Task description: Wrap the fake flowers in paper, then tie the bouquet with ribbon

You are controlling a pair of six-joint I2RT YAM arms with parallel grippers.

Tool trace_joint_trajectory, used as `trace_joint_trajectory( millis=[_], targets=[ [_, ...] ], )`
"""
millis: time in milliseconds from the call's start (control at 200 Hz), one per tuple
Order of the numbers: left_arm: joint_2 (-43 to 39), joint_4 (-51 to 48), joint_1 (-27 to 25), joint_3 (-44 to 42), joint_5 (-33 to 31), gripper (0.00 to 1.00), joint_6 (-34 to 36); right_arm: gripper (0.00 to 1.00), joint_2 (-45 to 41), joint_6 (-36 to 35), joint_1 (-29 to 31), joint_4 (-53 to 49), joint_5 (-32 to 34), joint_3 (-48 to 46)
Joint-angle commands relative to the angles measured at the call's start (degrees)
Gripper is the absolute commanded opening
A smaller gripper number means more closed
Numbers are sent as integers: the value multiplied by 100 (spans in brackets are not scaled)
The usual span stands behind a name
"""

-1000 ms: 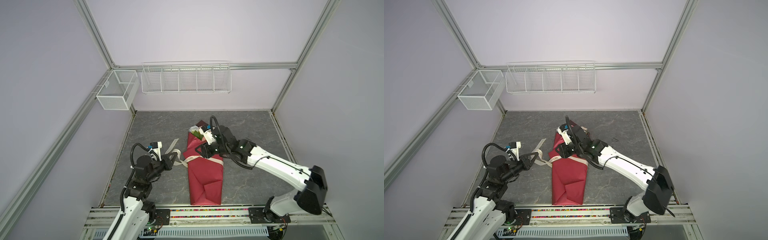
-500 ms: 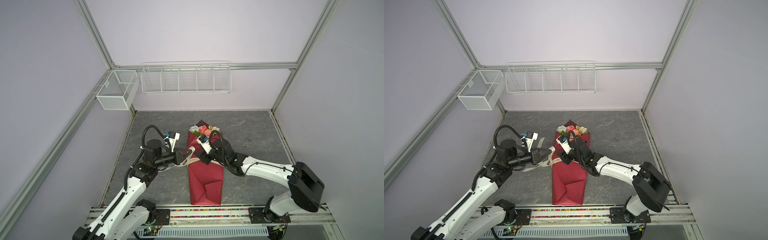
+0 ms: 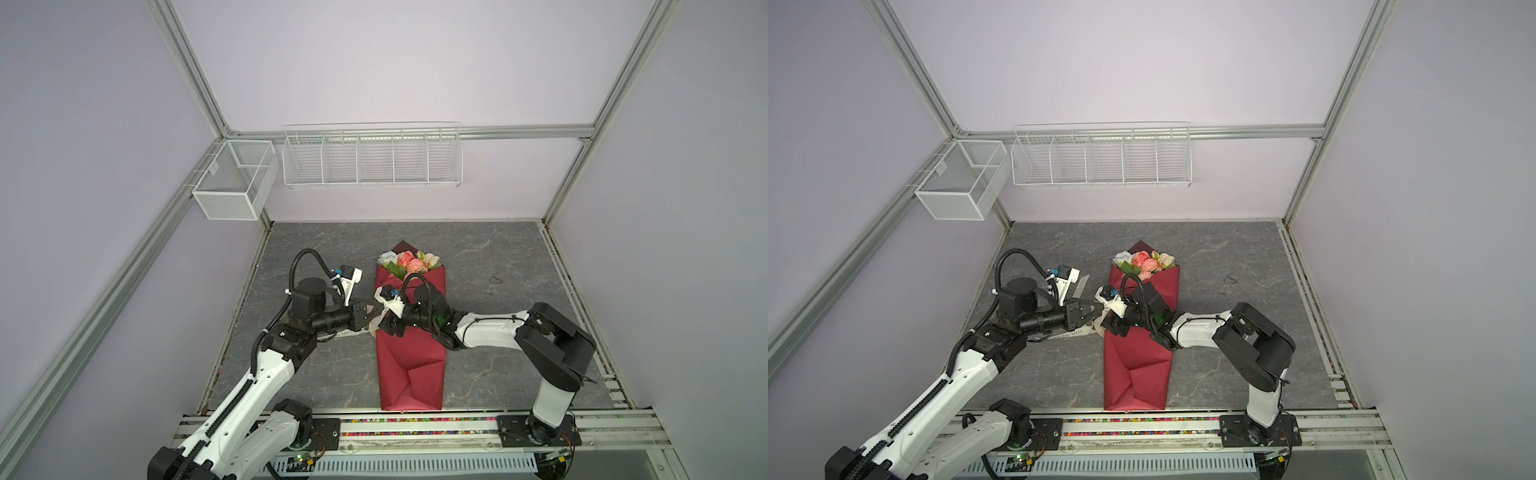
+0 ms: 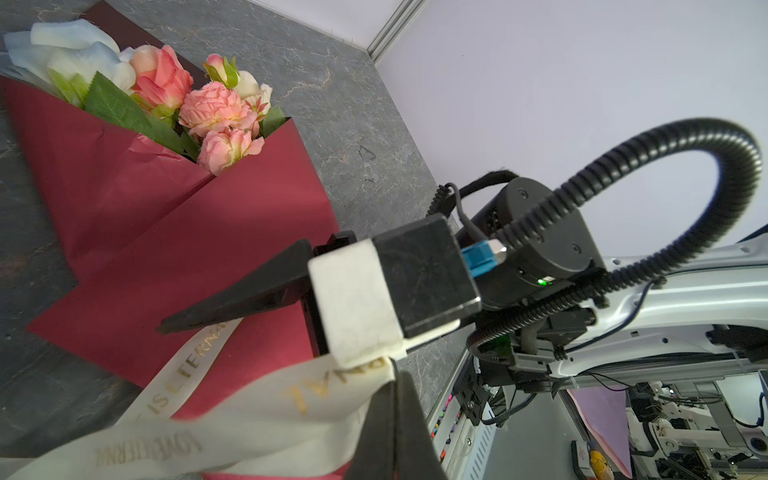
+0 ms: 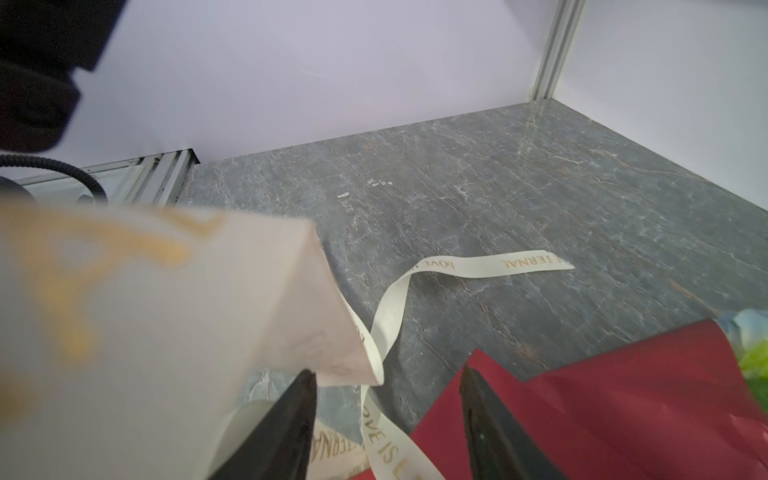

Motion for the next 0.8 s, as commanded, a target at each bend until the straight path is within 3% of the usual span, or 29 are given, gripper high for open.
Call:
trace_joint_trajectory(
  millis=[0, 195, 305, 475, 580, 795],
  targets=[
    [44, -75, -23, 224, -5, 0, 143, 59, 215, -50, -47, 829, -499, 93],
    [-11, -65, -24, 161, -156, 0, 102, 59, 347, 40, -61, 1210, -904, 23],
    [-82, -109, -24, 147, -338, 0, 75, 59, 273, -210, -66, 727, -997, -1],
    [-80, -570, -25, 204, -1148, 0, 50, 60, 53, -653, -91, -466, -918, 75],
    [-32, -448, -25, 173, -1194, 0, -77, 61, -2, -694, -92, -837, -937, 170],
    [194, -14, -23, 165, -758, 0, -233, 64, 186, -174, -83, -247, -1097, 272]
  ],
)
